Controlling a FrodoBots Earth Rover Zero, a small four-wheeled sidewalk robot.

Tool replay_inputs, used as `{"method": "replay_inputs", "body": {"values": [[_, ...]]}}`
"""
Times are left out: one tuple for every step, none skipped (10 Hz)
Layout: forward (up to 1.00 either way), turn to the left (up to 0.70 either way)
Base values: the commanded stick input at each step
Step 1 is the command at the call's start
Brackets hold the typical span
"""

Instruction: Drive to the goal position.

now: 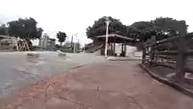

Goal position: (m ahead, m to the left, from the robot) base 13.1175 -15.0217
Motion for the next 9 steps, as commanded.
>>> {"method": "replay_inputs", "body": {"values": [[1.00, -0.24], [1.00, -0.36], [1.00, -0.40], [1.00, -0.40], [1.00, -0.40], [1.00, -0.40], [1.00, -0.18], [1.00, 0.00], [1.00, 0.00]]}}
